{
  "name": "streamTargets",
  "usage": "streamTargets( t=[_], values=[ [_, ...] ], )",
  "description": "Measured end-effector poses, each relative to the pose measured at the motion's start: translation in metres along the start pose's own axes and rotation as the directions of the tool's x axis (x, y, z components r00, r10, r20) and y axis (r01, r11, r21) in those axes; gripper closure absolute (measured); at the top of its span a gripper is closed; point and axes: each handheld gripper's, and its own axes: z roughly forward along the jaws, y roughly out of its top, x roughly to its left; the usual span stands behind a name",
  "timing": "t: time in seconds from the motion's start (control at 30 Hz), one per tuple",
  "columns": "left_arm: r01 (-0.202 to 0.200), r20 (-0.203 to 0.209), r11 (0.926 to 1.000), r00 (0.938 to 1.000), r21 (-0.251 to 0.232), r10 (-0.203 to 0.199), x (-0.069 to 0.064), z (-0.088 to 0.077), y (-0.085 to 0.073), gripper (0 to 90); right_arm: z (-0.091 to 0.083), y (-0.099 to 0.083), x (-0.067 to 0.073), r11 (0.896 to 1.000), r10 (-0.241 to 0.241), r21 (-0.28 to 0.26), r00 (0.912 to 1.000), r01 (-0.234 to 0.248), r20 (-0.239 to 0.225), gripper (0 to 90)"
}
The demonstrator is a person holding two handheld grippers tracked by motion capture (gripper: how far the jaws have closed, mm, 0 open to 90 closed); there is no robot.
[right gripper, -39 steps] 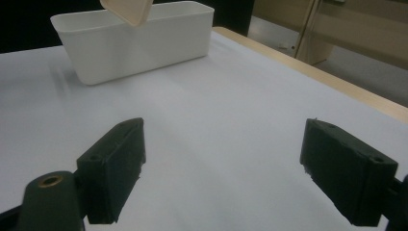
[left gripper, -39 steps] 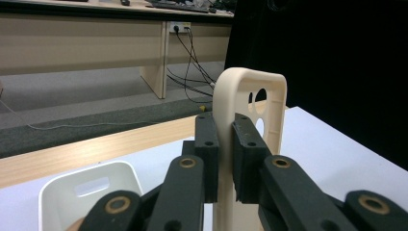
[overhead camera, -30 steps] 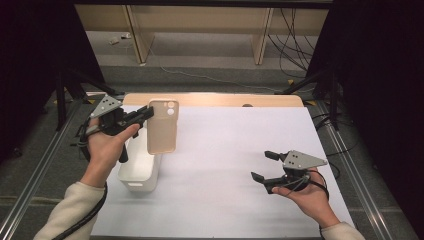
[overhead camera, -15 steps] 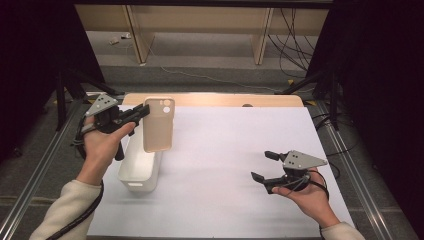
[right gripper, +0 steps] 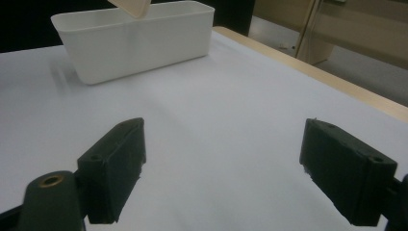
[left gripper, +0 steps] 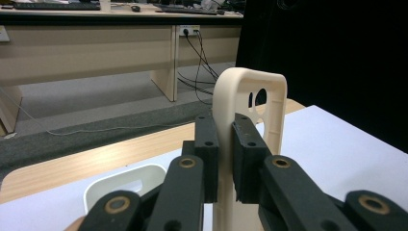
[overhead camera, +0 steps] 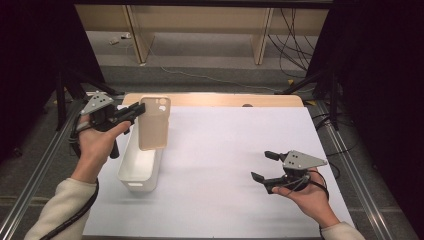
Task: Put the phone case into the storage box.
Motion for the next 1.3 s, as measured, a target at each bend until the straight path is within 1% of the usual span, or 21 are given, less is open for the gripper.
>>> streamTargets(
  t=[0.1, 0.23, 0.3, 0.43, 0.53, 0.9, 1.3],
  values=[
    [-0.002, -0.001, 1.0000, 1.0000, -0.003, 0.002, 0.002, -0.001, 0.001, 82.2, 0.000, 0.000, 0.000, 1.000, 0.001, 0.000, 1.0000, -0.001, 0.001, 17.5],
    [-0.017, -0.006, 0.9998, 0.9998, -0.003, 0.017, 0.006, -0.003, 0.002, 82.2, 0.000, 0.000, 0.000, 1.000, 0.001, 0.000, 1.0000, -0.001, 0.002, 17.5],
    [-0.018, -0.008, 0.9998, 0.9998, -0.006, 0.018, 0.008, -0.003, 0.002, 82.2, 0.000, 0.000, 0.000, 1.000, 0.002, 0.000, 1.0000, -0.002, 0.003, 17.5],
    [-0.038, -0.016, 0.9993, 0.9992, -0.005, 0.038, 0.011, -0.003, 0.002, 82.1, 0.000, 0.000, 0.000, 1.000, 0.001, -0.001, 1.0000, -0.001, 0.003, 17.5],
    [-0.040, -0.019, 0.9992, 0.9990, -0.005, 0.040, 0.013, -0.003, 0.002, 82.1, 0.000, 0.000, 0.000, 1.000, 0.002, -0.003, 1.0000, -0.002, 0.003, 17.5],
    [-0.075, -0.033, 0.9972, 0.9967, -0.003, 0.075, 0.020, -0.003, 0.003, 82.1, 0.000, -0.001, 0.000, 1.000, 0.003, -0.005, 1.0000, -0.003, 0.003, 17.5],
    [-0.095, -0.051, 0.9955, 0.9942, 0.009, 0.095, 0.028, 0.001, 0.004, 82.1, 0.000, -0.001, -0.001, 1.000, 0.005, -0.010, 1.0000, -0.005, 0.003, 17.5]
  ],
)
